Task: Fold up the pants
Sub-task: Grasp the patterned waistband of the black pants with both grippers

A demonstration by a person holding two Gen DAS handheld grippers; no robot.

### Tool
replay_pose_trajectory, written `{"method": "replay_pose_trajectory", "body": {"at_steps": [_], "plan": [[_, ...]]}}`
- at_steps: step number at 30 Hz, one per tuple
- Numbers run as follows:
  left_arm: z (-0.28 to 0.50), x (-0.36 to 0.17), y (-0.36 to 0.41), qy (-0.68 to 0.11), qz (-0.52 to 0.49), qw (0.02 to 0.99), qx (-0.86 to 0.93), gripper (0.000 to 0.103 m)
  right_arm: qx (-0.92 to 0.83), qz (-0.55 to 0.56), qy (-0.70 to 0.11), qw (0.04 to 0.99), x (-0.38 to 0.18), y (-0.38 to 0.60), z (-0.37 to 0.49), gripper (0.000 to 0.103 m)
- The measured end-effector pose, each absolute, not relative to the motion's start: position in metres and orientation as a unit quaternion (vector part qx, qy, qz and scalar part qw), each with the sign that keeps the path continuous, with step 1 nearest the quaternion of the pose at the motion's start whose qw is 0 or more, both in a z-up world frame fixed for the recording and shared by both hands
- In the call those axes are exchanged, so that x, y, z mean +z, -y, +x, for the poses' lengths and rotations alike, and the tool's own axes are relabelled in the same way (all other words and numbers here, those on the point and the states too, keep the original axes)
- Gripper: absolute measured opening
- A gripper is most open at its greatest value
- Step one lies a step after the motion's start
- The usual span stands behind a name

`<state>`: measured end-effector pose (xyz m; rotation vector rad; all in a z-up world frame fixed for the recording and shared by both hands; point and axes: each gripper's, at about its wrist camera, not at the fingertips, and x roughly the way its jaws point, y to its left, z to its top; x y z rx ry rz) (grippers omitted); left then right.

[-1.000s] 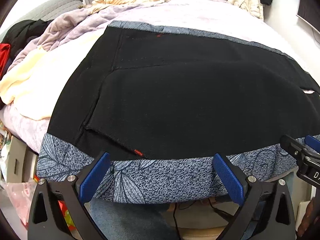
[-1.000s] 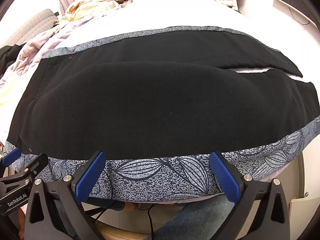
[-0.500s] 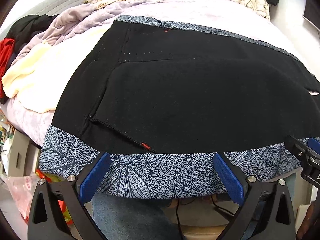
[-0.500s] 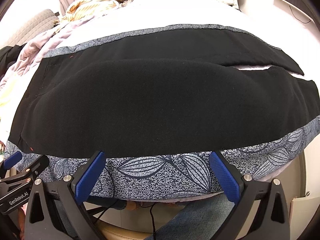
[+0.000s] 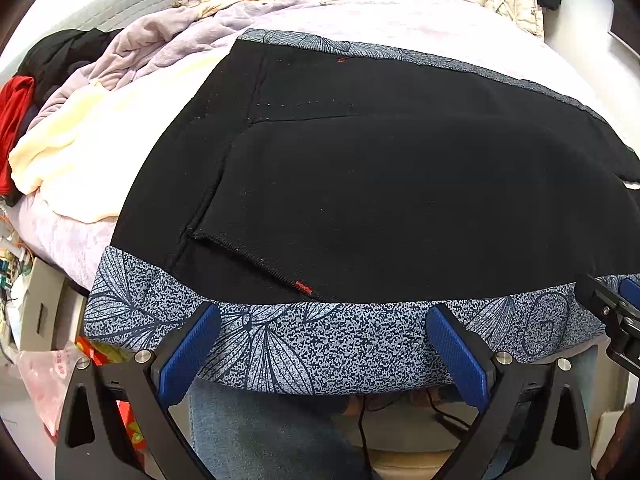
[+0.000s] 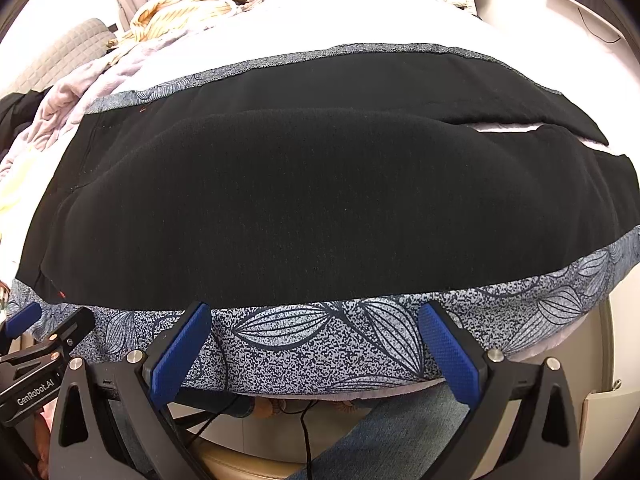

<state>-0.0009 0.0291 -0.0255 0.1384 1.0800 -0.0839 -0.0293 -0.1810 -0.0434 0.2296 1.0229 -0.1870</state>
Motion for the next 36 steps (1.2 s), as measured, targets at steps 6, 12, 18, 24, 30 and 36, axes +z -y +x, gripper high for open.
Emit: {"method": "replay_pose_trajectory", "body": {"at_steps": [6,12,18,24,30,36], "plan": [[-0.001,-0.026,-0.028,-0.514,0.066,0.854,-0.037,0.103,-0.089,0.110,-0.488,0.861,-0.044,0.181,-0.030,0.103],[-0.002,-0.027,-0.027,-0.513,0.066,0.855,-0.038,0.103,-0.090,0.109,-0.489,0.861,-0.046,0.181,-0.030,0.103],[-0.003,-0.028,-0.029,-0.516,0.063,0.854,-0.036,0.103,-0.089,0.107,-0.490,0.861,-0.045,0.179,-0.031,0.103],[-0.006,-0.029,-0.032,-0.515,0.062,0.854,-0.035,0.103,-0.089,0.108,-0.491,0.860,-0.045,0.178,-0.033,0.103],[-0.011,-0.031,-0.036,-0.514,0.065,0.855,-0.037,0.103,-0.085,0.107,-0.490,0.861,-0.046,0.176,-0.036,0.103],[-0.013,-0.030,-0.039,-0.513,0.065,0.855,-0.035,0.103,-0.085,0.109,-0.489,0.861,-0.047,0.175,-0.040,0.103]]}}
